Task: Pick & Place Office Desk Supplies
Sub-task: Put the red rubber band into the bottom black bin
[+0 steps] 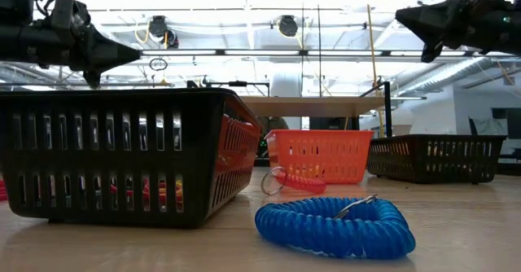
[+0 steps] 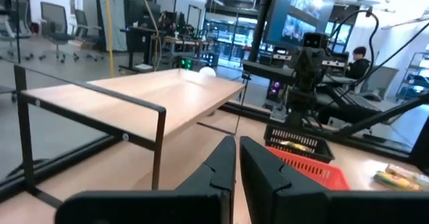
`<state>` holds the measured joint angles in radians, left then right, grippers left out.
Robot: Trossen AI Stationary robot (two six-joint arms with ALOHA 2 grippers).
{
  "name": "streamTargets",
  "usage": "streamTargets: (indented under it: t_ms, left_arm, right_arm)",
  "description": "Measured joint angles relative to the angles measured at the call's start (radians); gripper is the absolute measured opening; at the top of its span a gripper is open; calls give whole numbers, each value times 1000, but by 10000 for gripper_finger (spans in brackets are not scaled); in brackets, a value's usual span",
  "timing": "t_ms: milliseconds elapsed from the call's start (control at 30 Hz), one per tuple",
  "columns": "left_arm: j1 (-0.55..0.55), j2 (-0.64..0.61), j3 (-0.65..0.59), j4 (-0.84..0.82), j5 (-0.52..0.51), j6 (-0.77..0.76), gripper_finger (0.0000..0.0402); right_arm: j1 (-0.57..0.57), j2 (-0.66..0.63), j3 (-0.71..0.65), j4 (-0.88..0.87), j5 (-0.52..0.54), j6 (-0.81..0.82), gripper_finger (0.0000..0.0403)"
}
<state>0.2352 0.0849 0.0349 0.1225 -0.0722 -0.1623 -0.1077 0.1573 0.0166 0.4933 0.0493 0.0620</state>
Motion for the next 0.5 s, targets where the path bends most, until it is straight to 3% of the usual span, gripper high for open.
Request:
streamTargets:
  t_ms: [233, 500]
  left_arm:
    - [6, 0, 18, 14, 44, -49, 21]
    - [6, 0, 18, -105, 71, -31, 21]
  right_arm:
    - [-1, 2, -1, 62, 6, -78, 0]
    - [-2, 15, -2, 32, 2, -69, 0]
